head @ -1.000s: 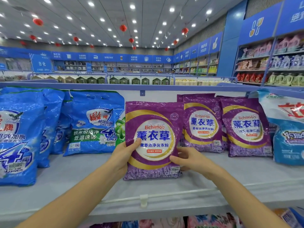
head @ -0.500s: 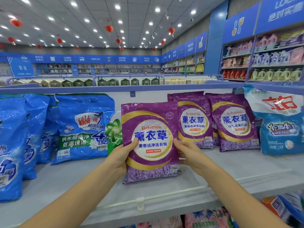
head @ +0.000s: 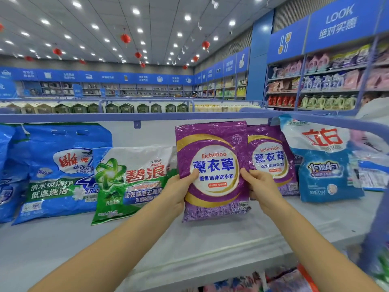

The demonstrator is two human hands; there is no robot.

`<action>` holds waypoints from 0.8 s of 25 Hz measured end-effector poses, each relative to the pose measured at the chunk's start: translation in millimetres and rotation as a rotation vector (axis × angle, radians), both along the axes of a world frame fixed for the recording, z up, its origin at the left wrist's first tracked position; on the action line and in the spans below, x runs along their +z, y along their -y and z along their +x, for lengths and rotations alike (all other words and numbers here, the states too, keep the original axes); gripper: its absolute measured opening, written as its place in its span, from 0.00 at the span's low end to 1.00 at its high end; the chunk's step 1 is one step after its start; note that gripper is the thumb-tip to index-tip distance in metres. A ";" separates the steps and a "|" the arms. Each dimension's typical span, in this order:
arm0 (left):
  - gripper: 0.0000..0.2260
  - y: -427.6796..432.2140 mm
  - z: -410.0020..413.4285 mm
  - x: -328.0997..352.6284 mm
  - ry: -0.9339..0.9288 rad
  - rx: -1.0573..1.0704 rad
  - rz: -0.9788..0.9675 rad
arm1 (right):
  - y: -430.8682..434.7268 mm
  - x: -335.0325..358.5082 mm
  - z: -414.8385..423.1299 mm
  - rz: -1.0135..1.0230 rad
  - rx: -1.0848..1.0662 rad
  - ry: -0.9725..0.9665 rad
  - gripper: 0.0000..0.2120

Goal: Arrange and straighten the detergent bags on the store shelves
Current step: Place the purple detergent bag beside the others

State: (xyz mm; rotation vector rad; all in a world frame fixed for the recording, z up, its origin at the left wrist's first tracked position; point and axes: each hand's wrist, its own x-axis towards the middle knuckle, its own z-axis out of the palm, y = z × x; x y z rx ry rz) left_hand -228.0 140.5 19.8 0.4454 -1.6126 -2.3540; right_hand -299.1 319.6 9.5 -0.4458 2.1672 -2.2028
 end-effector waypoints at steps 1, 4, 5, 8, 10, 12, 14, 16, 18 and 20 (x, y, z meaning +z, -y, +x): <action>0.02 -6.7 -9.9 0.8 -0.002 0.020 0.004 | -5.6 2.8 -9.0 0.015 0.001 -0.002 0.15; 0.10 -22.2 -37.2 -3.5 -0.010 0.100 0.023 | -15.0 4.6 -39.9 0.088 0.006 -0.039 0.22; 0.12 -26.9 -45.5 -7.9 -0.009 0.125 0.028 | -17.6 -0.7 -52.3 0.134 0.029 -0.036 0.24; 0.16 -32.8 -60.2 -18.9 0.023 0.191 0.083 | -22.2 -10.6 -60.9 0.255 0.054 -0.021 0.16; 0.14 -36.5 -65.2 -17.7 0.019 0.249 0.126 | -24.1 -10.1 -58.7 0.254 0.109 -0.032 0.11; 0.14 -40.8 -67.7 -13.6 -0.003 0.305 0.071 | -23.9 -6.7 -64.5 0.245 0.111 -0.063 0.14; 0.15 -44.7 -69.8 -12.3 -0.005 0.331 -0.004 | -23.3 -0.8 -64.8 0.234 0.099 -0.065 0.19; 0.16 -45.8 -70.4 -14.1 0.008 0.328 -0.020 | -23.0 -4.0 -71.2 0.276 0.108 -0.077 0.18; 0.17 -44.3 -67.9 -14.2 0.022 0.294 -0.016 | -24.0 -4.8 -71.3 0.314 0.130 -0.106 0.18; 0.17 -43.0 -59.5 -11.5 0.050 0.261 -0.119 | -30.9 -1.7 -67.2 0.361 0.146 -0.194 0.21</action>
